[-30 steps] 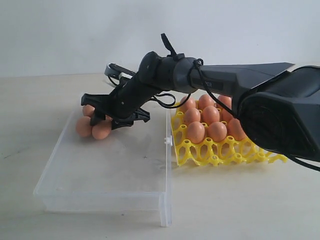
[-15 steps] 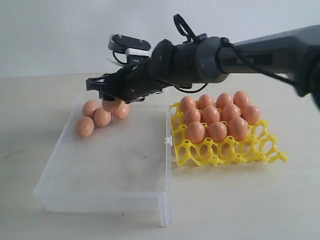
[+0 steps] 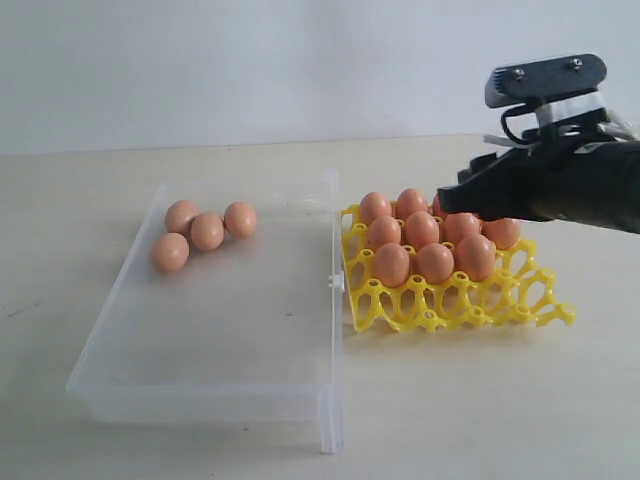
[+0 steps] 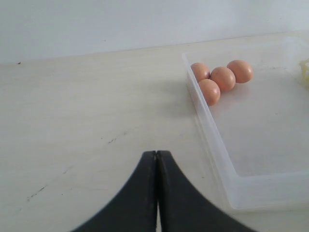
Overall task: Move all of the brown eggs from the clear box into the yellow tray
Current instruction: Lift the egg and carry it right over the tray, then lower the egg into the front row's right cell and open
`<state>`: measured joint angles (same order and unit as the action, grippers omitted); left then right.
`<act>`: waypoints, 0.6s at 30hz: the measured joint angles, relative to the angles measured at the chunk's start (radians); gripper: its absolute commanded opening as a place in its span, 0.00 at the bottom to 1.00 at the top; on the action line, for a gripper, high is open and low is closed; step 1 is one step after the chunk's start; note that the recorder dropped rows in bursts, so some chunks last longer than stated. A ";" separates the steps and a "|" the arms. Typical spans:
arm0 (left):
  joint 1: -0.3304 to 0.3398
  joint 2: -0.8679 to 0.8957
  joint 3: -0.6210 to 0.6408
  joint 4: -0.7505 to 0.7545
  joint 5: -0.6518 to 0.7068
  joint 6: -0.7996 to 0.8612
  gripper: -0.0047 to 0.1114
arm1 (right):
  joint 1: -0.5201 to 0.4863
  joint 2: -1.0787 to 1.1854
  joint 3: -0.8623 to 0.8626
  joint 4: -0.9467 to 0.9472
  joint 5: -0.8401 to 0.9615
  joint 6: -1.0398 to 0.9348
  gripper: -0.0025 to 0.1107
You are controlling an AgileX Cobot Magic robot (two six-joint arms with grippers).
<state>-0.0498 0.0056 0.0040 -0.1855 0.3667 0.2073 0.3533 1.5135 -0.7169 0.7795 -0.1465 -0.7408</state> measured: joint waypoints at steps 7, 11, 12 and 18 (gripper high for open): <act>0.000 0.000 0.000 0.000 0.000 0.000 0.04 | -0.130 0.095 0.005 -0.142 0.066 0.109 0.02; 0.000 0.000 0.000 0.000 0.000 0.000 0.04 | -0.145 0.157 0.005 -0.170 0.029 0.153 0.02; 0.000 0.000 0.000 0.000 0.000 0.000 0.04 | -0.146 0.164 0.005 -0.172 0.022 0.156 0.02; 0.000 0.000 0.000 0.000 0.000 0.000 0.04 | -0.146 0.213 -0.027 -0.179 -0.007 0.162 0.02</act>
<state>-0.0498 0.0056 0.0040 -0.1855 0.3667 0.2073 0.2071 1.7264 -0.7441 0.6002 -0.1536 -0.5793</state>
